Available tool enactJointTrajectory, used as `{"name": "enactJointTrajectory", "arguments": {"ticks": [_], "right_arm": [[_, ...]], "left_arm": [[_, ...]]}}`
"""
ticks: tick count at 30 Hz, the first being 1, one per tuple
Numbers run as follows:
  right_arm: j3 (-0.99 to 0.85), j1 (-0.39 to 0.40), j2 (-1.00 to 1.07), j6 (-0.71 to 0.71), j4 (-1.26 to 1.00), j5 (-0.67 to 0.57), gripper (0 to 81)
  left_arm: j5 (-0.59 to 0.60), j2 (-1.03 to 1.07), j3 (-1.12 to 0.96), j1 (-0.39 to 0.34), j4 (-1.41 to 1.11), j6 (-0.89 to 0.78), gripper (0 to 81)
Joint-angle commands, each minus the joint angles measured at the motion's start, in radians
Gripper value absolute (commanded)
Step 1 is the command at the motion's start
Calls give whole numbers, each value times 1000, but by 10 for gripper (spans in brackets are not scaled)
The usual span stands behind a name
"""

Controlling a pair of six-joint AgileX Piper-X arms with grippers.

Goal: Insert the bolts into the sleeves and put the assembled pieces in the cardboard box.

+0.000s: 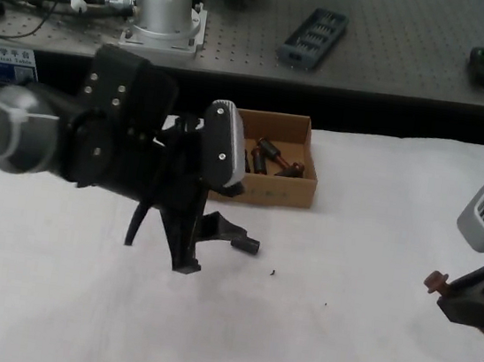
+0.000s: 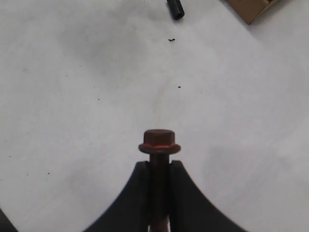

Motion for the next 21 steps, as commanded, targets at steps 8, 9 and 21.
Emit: {"name": "enactJointTrajectory", "arguments": {"ticks": [8,9,21], "right_arm": [[2,-7,-10,7,-7,-23,28],[2,-7,-10,7,-7,-23,28],[2,-7,-10,7,-7,-23,28]], "left_arm": [[-19,185,-136,-4,66,231,349],[-19,203,-142,-4,60,253,337],[-19,315,-246,-4,53,283,335]]}}
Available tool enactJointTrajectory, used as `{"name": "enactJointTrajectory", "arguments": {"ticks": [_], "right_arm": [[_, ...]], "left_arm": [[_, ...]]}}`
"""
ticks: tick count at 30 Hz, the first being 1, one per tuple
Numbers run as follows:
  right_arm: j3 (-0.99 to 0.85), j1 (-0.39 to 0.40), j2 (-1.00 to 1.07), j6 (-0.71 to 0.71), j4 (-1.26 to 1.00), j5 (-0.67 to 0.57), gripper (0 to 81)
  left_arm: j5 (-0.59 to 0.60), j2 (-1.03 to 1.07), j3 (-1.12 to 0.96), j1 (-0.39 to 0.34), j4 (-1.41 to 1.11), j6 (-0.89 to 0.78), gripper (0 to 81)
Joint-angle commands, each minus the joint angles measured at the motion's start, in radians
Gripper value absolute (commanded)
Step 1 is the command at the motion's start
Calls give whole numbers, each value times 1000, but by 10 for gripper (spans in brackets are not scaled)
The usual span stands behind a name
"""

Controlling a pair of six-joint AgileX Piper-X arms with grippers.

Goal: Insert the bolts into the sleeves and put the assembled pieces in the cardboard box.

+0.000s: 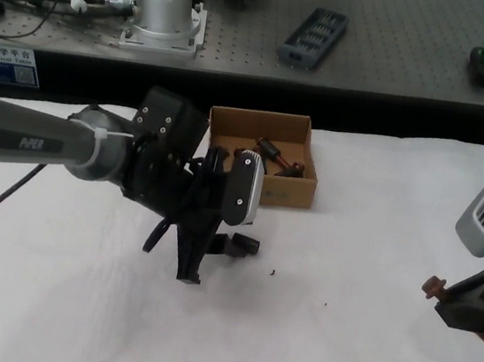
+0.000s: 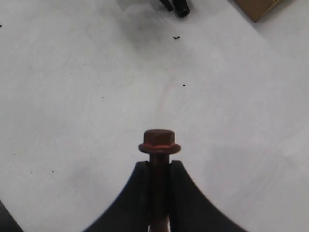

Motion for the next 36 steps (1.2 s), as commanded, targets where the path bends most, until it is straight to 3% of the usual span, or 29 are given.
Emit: {"name": "enactJointTrajectory", "arguments": {"ticks": [1,14,17,31,33,36], "right_arm": [[-3,-7,-11,4,-7,-15,28],[-3,-7,-11,4,-10,-15,28],[-3,-7,-11,4,-10,-15,28],[-3,-7,-11,4,-10,-15,28],[-3,-7,-11,4,-10,-15,28],[-3,-7,-11,4,-10,-15,28]], "left_arm": [[4,19,-34,-4,-4,12,335],[81,29,-35,-4,132,2,335],[97,29,-35,-4,139,2,300],[58,68,-35,-8,137,8,279],[18,68,-35,-8,137,-17,243],[-31,68,-35,-8,137,-36,111]]}}
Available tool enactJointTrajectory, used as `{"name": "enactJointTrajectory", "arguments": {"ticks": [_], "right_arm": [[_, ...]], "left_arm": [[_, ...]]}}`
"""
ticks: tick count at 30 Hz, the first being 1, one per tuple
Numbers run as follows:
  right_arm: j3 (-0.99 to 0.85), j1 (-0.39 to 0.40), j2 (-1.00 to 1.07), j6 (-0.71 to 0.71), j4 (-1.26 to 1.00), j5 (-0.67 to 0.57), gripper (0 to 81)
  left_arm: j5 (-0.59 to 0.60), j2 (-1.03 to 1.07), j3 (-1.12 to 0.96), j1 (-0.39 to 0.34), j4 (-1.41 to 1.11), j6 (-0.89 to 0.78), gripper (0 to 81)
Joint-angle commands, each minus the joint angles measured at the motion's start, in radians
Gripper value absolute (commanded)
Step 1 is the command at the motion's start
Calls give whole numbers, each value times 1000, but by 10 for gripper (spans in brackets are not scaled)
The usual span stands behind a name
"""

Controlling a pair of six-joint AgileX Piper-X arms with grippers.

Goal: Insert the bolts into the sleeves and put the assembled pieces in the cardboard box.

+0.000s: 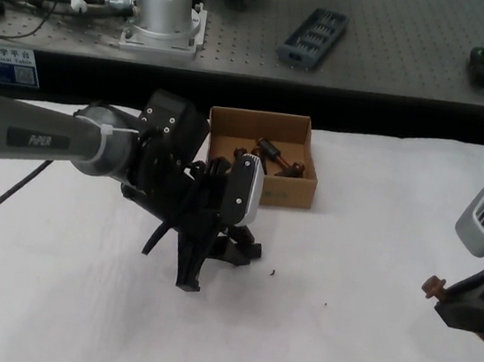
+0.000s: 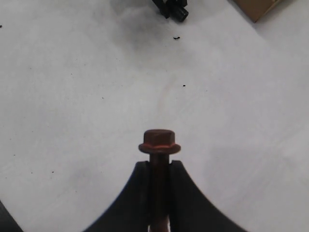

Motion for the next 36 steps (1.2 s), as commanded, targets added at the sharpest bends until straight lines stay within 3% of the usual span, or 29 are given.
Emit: {"name": "enactJointTrajectory", "arguments": {"ticks": [1,3,11,17,25,27,32,36], "right_arm": [[-3,-7,-11,4,-10,-15,28],[-3,-7,-11,4,-10,-15,28],[-3,-7,-11,4,-10,-15,28],[-3,-7,-11,4,-10,-15,28],[-3,-4,-8,11,-135,-57,28],[-3,-4,-2,62,-181,-90,28],[-3,-4,34,235,-268,-159,28],[-7,4,64,414,-385,-228,28]], "left_arm": [[-113,37,4,-8,27,-25,50],[-123,37,4,-11,27,-24,3],[-259,10,4,-52,28,-54,7],[-335,-108,4,-96,115,-275,7],[-343,-332,7,-101,465,-494,7],[-311,-390,18,-95,523,-532,7],[-27,-550,121,-51,557,-710,7],[41,-695,250,-7,540,-755,7]]}}
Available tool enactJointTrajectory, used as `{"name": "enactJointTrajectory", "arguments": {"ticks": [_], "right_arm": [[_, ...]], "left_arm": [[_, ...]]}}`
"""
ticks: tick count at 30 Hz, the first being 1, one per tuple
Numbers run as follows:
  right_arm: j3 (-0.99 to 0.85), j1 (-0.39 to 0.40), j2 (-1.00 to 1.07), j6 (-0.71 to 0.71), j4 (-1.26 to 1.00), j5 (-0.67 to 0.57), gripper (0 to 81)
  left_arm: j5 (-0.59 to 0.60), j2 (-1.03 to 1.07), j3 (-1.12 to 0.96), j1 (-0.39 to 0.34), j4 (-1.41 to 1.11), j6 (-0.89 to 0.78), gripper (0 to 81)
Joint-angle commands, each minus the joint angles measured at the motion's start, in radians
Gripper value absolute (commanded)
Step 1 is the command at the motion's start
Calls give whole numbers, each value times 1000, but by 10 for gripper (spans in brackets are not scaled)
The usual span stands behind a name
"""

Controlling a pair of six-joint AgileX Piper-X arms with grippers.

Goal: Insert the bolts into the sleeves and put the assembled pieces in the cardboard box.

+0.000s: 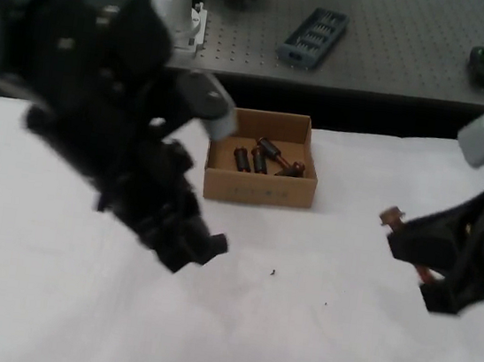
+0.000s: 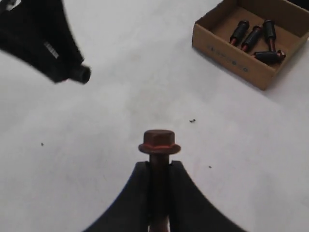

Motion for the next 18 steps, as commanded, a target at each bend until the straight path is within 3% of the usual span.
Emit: {"name": "enactJointTrajectory", "arguments": {"ticks": [1,6,11,18], "right_arm": [[-7,13,19,134,-128,-61,28],[-7,95,72,346,-342,-90,28],[-7,190,160,587,-547,-110,28],[-7,242,275,883,-867,-112,28]], "left_arm": [[61,-76,43,21,1,-34,7],[270,-264,184,101,-89,-139,7],[400,-395,289,175,-192,-248,7],[420,-483,333,203,-223,-274,7]]}}
